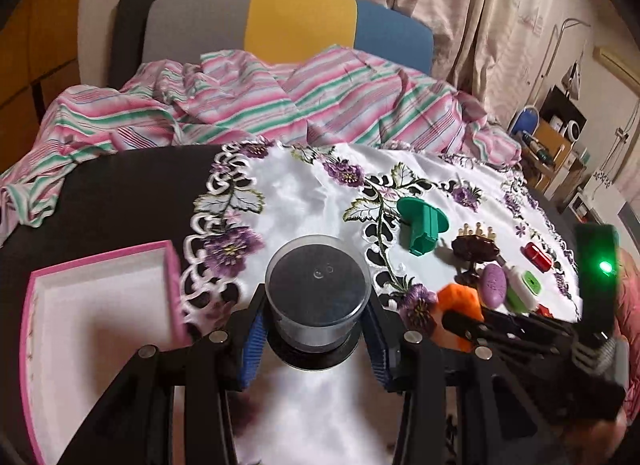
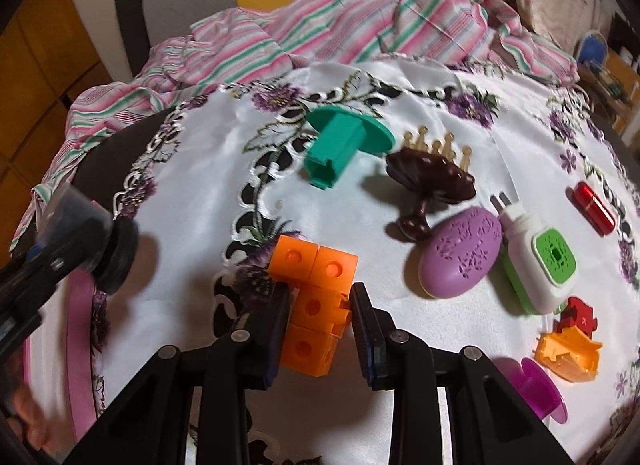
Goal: Organize rigid objects
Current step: 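Carry the grey cylinder into the pink-rimmed tray and open the left tool, then carry the orange cubes into the tray beside the cylinder and open the right tool, then move the right tool to the white green-faced plug device and grasp it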
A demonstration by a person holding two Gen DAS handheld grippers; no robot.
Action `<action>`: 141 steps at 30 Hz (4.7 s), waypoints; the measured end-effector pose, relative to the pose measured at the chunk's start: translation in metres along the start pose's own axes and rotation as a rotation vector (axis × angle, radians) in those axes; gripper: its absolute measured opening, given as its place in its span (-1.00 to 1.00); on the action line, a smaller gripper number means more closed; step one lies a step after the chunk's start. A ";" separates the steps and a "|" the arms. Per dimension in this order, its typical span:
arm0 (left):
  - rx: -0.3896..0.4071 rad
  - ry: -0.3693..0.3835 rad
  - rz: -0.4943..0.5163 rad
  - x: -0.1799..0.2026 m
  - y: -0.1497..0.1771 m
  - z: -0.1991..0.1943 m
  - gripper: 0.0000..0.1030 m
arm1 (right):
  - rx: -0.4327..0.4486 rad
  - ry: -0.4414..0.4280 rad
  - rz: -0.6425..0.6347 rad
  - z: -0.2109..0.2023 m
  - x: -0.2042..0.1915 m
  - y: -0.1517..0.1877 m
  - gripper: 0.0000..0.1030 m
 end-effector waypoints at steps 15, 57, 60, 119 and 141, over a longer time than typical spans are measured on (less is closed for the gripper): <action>-0.006 -0.108 -0.158 -0.107 0.040 -0.026 -0.15 | 0.021 -0.028 -0.152 0.001 -0.034 0.006 -0.40; -0.109 -0.179 -0.390 -0.192 0.095 -0.015 0.18 | 0.042 -0.106 -0.234 0.008 -0.065 0.015 -0.40; -0.102 -0.181 -0.349 -0.186 0.101 -0.023 0.18 | 0.058 -0.134 -0.260 0.006 -0.080 0.019 -0.40; -0.077 -0.126 -0.294 -0.177 0.135 -0.068 0.18 | -0.073 -0.267 -0.453 0.045 -0.262 0.012 -0.03; -0.084 0.010 -0.141 -0.093 0.132 -0.075 0.19 | -0.093 -0.082 -0.292 -0.017 -0.104 0.053 0.08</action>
Point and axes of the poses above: each gripper's, at about its wrist camera, not at the fingertips, and z roughly the way its jaws point, x to its right, y to its underside, the point moved 5 cm from there along z, roughly the way its jaws point, and after that the axes turned 14 degrees about -y, right-handed, at the moved point
